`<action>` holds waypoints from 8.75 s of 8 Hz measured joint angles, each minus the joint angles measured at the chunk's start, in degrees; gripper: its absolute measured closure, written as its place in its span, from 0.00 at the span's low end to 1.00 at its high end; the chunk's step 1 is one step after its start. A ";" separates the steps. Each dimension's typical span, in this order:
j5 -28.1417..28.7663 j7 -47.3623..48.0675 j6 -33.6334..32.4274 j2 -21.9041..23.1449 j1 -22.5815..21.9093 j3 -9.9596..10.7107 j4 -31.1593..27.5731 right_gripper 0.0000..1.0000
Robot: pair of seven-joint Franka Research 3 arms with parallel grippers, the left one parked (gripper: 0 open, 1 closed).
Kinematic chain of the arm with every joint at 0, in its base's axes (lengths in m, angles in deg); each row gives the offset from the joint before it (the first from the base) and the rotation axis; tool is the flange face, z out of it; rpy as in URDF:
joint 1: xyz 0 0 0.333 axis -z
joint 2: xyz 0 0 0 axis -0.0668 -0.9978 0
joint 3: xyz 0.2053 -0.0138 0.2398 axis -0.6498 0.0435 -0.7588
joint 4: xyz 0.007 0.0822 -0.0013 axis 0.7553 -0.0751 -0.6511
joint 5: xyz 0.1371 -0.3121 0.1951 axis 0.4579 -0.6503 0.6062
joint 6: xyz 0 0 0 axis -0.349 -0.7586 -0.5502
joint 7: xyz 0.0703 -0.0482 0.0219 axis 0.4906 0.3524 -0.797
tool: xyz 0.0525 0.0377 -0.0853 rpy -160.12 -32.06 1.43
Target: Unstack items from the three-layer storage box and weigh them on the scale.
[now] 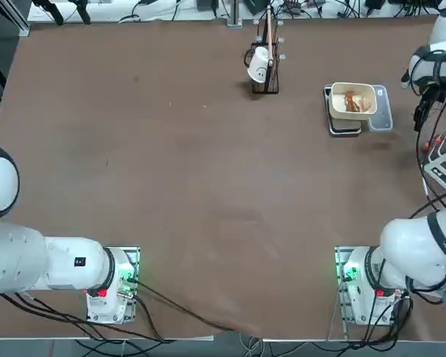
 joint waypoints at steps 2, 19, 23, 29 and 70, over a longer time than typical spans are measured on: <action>-2.64 0.01 1.64 -3.05 1.42 0.87 0.16 0.48; -5.84 3.96 3.55 -3.40 3.53 1.50 -1.92 0.89; -4.85 5.70 3.49 -3.40 2.22 -0.82 -1.15 0.89; -0.01 6.26 3.47 -4.00 -2.24 -1.35 1.74 0.89; 16.37 10.55 -13.73 3.18 -8.80 0.49 7.81 0.78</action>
